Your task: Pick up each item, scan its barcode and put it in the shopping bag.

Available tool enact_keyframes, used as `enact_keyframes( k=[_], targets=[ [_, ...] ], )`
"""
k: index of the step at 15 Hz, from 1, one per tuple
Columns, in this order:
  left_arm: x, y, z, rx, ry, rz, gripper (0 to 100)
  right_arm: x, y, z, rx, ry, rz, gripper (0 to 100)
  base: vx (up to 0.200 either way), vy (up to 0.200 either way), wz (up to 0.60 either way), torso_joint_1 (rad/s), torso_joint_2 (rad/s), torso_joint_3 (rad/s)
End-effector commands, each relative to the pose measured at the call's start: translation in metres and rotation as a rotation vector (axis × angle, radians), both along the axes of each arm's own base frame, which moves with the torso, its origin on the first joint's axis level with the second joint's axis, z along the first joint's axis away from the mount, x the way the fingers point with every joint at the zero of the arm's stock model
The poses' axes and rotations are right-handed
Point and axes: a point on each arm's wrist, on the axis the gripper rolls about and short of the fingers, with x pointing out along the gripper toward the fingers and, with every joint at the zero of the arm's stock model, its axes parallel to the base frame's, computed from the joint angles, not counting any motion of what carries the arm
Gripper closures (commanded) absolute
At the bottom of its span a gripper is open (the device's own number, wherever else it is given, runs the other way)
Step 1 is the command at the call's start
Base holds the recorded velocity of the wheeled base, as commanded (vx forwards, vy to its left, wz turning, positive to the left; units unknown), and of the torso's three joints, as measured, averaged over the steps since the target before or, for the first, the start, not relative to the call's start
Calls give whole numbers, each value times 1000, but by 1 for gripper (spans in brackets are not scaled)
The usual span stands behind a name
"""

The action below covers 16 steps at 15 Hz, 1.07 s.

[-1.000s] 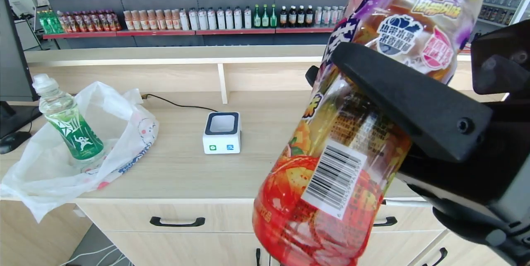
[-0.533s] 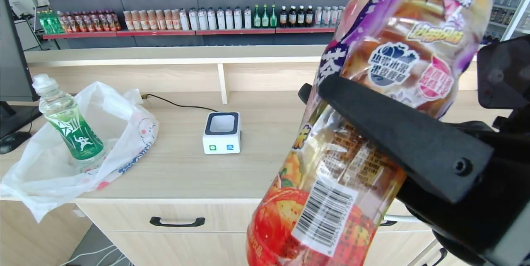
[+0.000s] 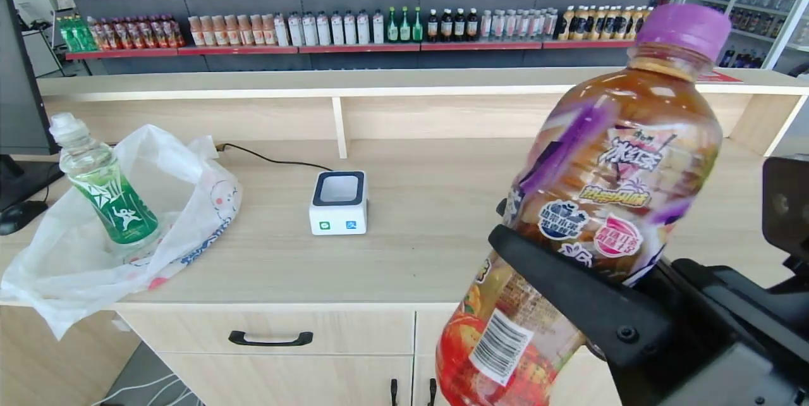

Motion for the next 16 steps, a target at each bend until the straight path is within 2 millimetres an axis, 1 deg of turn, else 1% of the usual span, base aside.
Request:
enact_keyframes(
  k=[1, 2, 4, 6, 7, 8, 10, 12, 13, 14, 15, 16],
  targets=[
    [0, 0, 0, -1, 1, 1, 0, -2, -6, -11, -45, 12, -64, 100, 0, 0, 0, 0, 0, 0],
    [0, 0, 0, 0, 1, 1, 0, -2, -9, -17, -84, 7, -103, 100, 0, 0, 0, 0, 0, 0],
    [0, 0, 0, 0, 1, 1, 0, 10, -19, -32, -190, -21, -224, 100, 0, 0, 0, 0, 0, 0],
    [0, 0, 0, -1, 1, 1, 0, 23, -27, -34, -238, -60, -319, 100, 0, 0, 0, 0, 0, 0],
    [0, 0, 0, -1, -1, 1, 0, 35, -36, -31, -265, -99, -411, 100, 0, 0, 0, 0, 0, 0],
    [0, 0, 0, 0, 1, 1, 0, 42, -42, -28, -273, -118, -463, 100, 0, 0, 0, 0, 0, 0],
    [0, 0, 0, 2, 4, 1, 0, 53, -48, -25, -272, -129, -521, 100, 0, 0, 0, 0, 0, 0],
    [0, 0, 0, 3, 2, -1, 0, 70, -61, -17, -268, -154, -631, 100, 0, 0, 0, 0, 0, 0],
    [0, 0, 0, 2, 4, -1, 0, 90, -73, -3, -228, -182, -725, 100, 0, 0, 0, 0, 0, 0],
    [0, 0, 0, 0, 4, 1, 0, 100, -83, 1, -216, -183, -782, 100, 0, 0, 0, 0, 0, 0],
    [0, 0, 0, -1, 4, 1, 0, 103, -88, 1, -213, -174, -801, 100, 0, 0, 0, 0, 0, 0],
    [0, 0, 0, -1, 4, 1, 0, 106, -89, 2, -206, -177, -807, 100, 0, 0, 0, 0, 0, 0]
  ],
)
